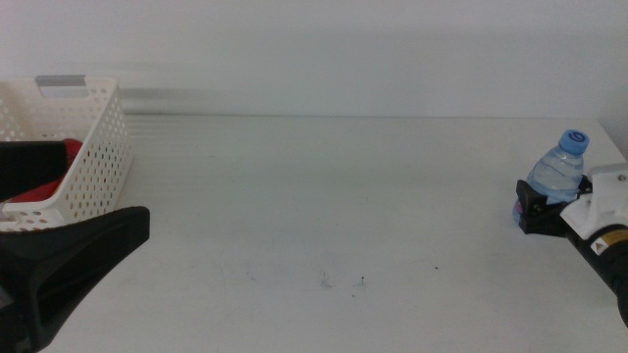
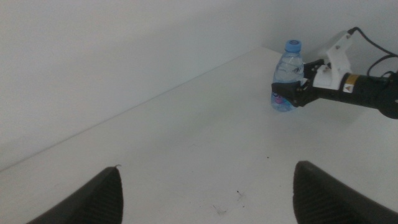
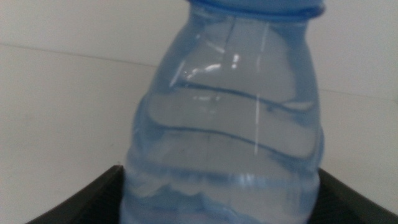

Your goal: Use arms to grab the bottles and put them into the dustbin to the left of the table.

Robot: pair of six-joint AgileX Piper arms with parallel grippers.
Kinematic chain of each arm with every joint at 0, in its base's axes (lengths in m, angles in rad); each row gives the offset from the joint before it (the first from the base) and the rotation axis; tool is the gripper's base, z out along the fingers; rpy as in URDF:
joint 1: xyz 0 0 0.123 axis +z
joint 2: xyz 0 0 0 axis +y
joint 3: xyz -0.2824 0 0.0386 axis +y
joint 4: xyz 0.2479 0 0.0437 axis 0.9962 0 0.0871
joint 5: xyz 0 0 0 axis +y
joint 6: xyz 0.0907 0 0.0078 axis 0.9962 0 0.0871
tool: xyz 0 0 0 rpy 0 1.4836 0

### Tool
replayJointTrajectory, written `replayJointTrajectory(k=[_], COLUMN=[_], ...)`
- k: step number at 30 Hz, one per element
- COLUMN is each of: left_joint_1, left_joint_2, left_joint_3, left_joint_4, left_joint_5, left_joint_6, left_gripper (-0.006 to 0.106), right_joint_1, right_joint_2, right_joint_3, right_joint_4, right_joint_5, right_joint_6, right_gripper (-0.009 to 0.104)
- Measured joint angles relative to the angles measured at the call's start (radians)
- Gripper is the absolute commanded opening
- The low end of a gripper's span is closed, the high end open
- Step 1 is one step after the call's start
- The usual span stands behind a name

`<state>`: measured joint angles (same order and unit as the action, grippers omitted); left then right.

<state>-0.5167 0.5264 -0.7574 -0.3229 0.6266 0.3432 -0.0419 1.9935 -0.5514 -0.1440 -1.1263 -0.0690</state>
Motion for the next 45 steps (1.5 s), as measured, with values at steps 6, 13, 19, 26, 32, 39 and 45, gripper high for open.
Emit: replayJointTrajectory(k=[6, 13, 19, 26, 32, 39, 45], left_joint_1=[0.000, 0.000, 0.000, 0.000, 0.000, 0.000, 0.000], left_joint_2=[0.000, 0.000, 0.000, 0.000, 0.000, 0.000, 0.000], left_joint_3=[0.000, 0.000, 0.000, 0.000, 0.000, 0.000, 0.000], left_joint_4=[0.000, 0.000, 0.000, 0.000, 0.000, 0.000, 0.000], left_joint_5=[-0.002, -0.002, -0.002, -0.002, -0.002, -0.002, -0.002], left_joint_6=[0.000, 0.000, 0.000, 0.000, 0.000, 0.000, 0.000], left_gripper=[0.094, 0.094, 0.094, 0.094, 0.094, 0.094, 0.094], right_joint_1=[0.000, 0.002, 0.115, 0.403, 0.593, 0.678, 0.693], right_joint_2=[0.036, 0.036, -0.034, -0.080, 0.057, 0.232, 0.264], right_joint_3=[-0.068, -0.078, -0.086, -0.362, -0.627, -0.804, -0.821], right_joint_4=[0.007, 0.013, 0.008, -0.029, -0.053, -0.056, -0.053], right_joint_5=[0.036, 0.062, 0.173, 0.445, 0.560, 0.639, 0.639], right_joint_6=[0.000, 0.000, 0.012, 0.075, 0.075, 0.079, 0.079], right_gripper=[0.070, -0.001, -0.002, -0.002, -0.002, -0.002, -0.001])
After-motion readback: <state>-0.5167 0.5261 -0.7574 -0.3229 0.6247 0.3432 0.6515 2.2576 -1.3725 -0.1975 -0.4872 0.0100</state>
